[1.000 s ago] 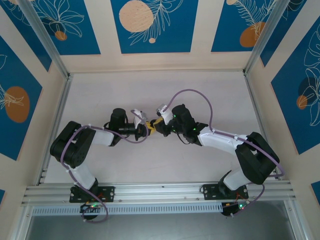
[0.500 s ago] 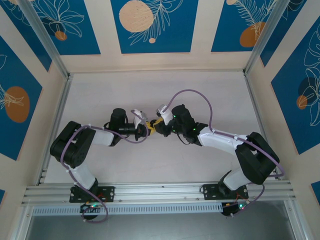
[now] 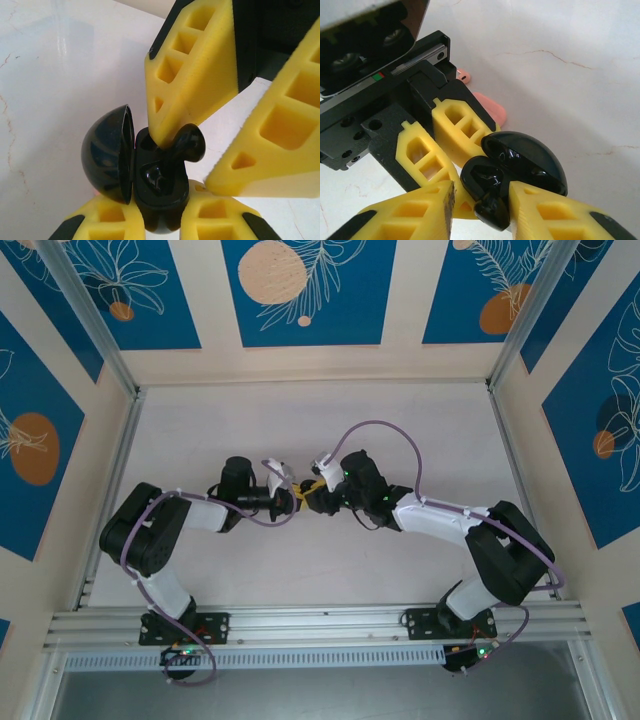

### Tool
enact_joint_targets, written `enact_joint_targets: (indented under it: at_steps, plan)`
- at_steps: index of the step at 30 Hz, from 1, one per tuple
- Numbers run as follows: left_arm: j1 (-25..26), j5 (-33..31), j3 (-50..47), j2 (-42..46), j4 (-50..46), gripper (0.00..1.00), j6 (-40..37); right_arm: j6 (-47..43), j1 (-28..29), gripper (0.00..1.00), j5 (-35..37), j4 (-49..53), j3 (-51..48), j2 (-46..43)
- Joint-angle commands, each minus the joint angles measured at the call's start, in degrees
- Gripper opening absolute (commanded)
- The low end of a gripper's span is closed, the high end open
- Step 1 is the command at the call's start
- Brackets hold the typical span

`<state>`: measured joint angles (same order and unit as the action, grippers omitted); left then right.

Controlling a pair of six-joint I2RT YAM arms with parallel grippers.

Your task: Insert wireless bluetooth earbuds into charging case

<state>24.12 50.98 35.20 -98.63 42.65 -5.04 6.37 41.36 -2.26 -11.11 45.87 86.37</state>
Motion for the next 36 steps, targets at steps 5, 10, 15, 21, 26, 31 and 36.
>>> enact_joint_targets:
  at_steps: [5,10,15,21,26,31,36]
  plan:
    - [-0.5,1.5,0.6,1.7,1.8,0.07,-1.4,3.1,-1.3,0.44,-4.8,0.2,0.6,-3.0]
    - [-0.5,1.5,0.6,1.7,1.8,0.07,-1.3,5.2,-2.6,0.49,-8.7,0.1,0.5,-5.4]
    - [-0.5,1.5,0.5,1.7,1.8,0.07,-1.4,7.6,-4.0,0.54,-11.5,-0.3,-0.1,-7.2]
    - [-0.5,1.5,0.4,2.1,1.8,0.07,-1.5,15.1,-7.7,0.51,-15.7,1.8,-0.9,-10.7]
    - [-0.5,1.5,0.3,2.2,1.9,0.07,-1.5,21.4,-10.5,0.41,-18.3,7.2,-1.4,-12.5]
    - [-0.5,1.8,0.2,2.1,2.6,0.07,-1.2,26.3,-13.1,0.34,-23.9,8.0,-1.3,-10.2]
    - [-0.4,1.8,0.2,2.2,2.9,0.07,-0.9,29.1,-13.9,0.28,-27.3,6.4,0.2,-5.1]
